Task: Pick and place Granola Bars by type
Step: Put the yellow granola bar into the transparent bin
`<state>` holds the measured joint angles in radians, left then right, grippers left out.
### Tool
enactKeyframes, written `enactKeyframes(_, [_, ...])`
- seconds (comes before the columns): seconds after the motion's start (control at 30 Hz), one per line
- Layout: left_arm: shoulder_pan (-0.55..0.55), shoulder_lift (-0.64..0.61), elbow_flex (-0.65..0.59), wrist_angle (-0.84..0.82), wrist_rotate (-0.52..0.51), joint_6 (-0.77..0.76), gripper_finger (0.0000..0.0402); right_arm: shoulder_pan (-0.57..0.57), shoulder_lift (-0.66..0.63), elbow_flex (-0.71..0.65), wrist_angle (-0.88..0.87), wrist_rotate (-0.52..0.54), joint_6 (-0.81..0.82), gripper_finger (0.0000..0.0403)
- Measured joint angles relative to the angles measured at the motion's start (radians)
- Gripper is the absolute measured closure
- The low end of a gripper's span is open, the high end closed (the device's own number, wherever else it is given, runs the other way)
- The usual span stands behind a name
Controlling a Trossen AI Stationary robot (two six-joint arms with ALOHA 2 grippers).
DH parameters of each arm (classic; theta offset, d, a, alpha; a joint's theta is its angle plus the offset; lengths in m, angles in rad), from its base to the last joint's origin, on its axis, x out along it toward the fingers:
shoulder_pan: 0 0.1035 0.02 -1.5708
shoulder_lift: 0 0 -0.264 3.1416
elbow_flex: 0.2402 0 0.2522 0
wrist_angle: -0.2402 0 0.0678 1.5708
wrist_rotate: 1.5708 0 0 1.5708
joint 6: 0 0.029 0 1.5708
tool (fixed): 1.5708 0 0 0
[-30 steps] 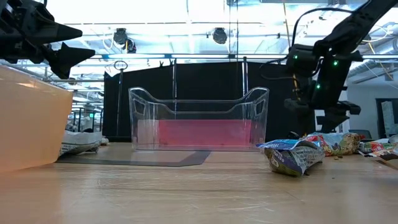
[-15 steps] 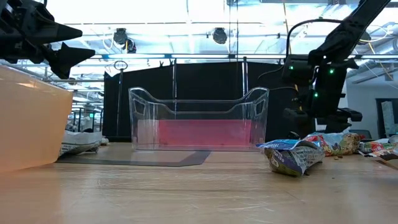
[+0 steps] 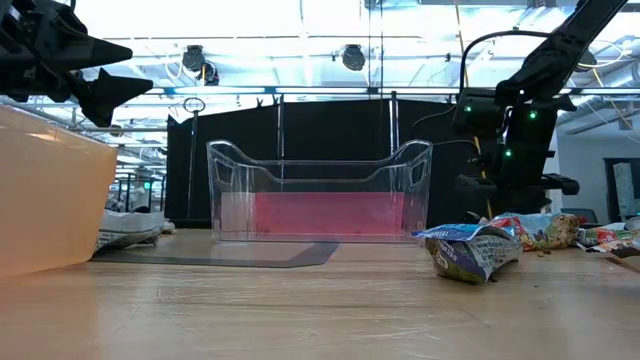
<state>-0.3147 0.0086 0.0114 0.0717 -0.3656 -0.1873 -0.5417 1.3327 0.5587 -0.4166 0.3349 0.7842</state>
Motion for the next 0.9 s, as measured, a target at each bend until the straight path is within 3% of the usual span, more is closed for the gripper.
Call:
enactKeyframes(0.13, [0.0, 0.0, 0.0, 0.0, 0.0, 0.0, 0.0133, 0.007, -0.008, 0.0, -0.003, 0.0, -0.039, 0.038])
enactKeyframes(0.6, [0.0, 0.0, 0.0, 0.0, 0.0, 0.0, 0.0133, 0.013, -0.164, 0.018, -0.046, -0.027, -0.189, 0.0386])
enactKeyframes(0.9, [0.0, 0.0, 0.0, 0.0, 0.0, 0.0, 0.0133, 0.013, -0.262, 0.201, -0.165, -0.103, -0.37, 0.0387])
